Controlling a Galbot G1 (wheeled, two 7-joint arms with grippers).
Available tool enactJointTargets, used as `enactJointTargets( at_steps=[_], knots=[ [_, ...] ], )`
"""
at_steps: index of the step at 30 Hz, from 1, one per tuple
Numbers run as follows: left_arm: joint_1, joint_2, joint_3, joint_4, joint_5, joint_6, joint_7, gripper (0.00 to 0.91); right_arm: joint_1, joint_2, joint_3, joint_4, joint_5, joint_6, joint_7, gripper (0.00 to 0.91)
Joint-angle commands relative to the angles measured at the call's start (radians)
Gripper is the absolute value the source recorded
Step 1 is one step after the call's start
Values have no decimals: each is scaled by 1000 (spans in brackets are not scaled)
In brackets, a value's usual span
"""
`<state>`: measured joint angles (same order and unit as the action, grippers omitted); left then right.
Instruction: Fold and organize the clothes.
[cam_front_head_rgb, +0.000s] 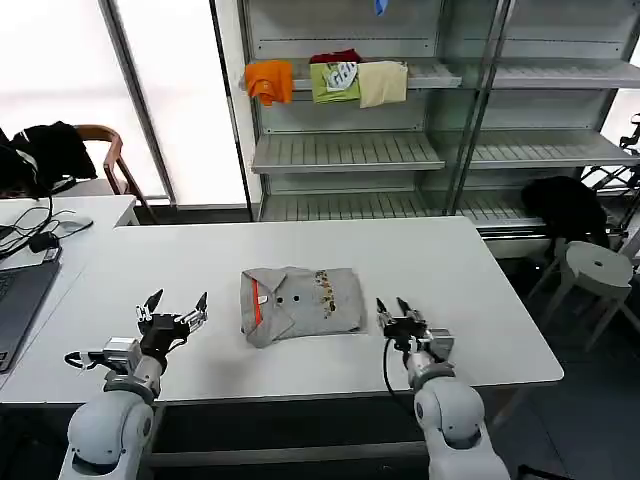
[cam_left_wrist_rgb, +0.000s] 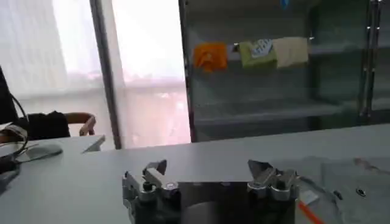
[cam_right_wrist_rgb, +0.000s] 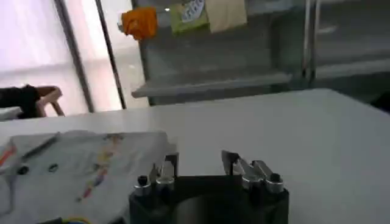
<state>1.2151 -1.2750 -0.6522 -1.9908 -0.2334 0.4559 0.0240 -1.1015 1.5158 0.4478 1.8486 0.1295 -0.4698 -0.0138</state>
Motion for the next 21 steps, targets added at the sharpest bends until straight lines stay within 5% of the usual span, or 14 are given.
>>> enactJointTargets(
  at_steps=[1,8,21],
  knots=[
    [37,89,-50,33,-155,-81,9,907,-167,-188,176,152,-232,45,-27,907],
    [41,155,-62,41,-217,-115,10,907,-196,-243,258,160,-170,15,6,907],
    [91,81,-12,23,-241,-128,-77,907,-206,-231,264,237,-105,18,-87,907]
  ],
)
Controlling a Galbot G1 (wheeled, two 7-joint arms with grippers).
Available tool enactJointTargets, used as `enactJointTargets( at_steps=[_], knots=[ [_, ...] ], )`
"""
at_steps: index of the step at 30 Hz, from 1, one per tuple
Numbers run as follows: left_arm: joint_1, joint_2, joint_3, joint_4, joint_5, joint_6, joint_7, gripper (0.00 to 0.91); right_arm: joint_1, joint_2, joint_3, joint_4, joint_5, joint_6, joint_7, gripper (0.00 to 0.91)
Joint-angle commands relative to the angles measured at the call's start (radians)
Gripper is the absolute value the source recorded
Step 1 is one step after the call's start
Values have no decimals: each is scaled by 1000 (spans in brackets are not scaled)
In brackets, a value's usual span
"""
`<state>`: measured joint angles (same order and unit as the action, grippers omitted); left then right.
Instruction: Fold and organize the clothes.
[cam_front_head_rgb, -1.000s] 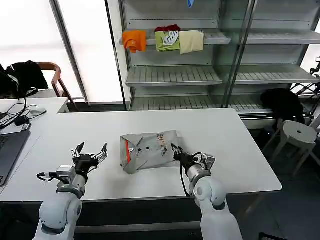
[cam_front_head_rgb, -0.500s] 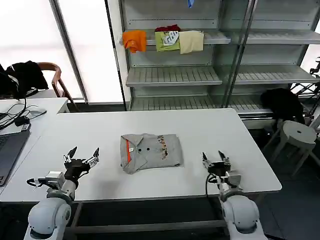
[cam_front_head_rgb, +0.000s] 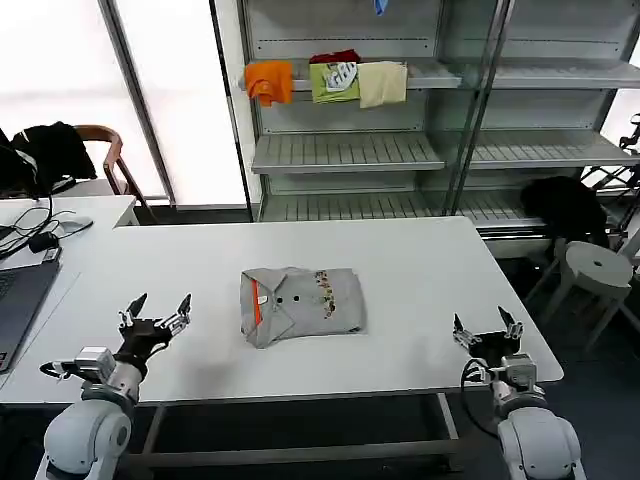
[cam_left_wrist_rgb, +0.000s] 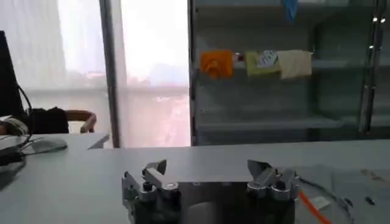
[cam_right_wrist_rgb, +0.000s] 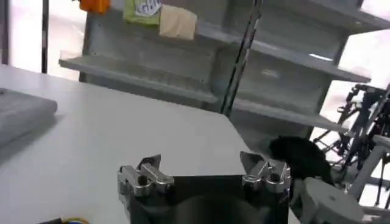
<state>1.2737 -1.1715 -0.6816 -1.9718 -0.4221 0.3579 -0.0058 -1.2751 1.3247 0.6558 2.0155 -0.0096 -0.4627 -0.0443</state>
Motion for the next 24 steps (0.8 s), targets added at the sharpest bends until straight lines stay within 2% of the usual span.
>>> enactJointTargets(
  at_steps=[1,24],
  knots=[
    [35,-25,18,8,-59,-36,-47,907,-32,-40,59,75,41,8,-60,907],
    [53,-48,41,43,-59,-90,-31,907,-63,-56,86,76,103,7,-58,907]
  ],
)
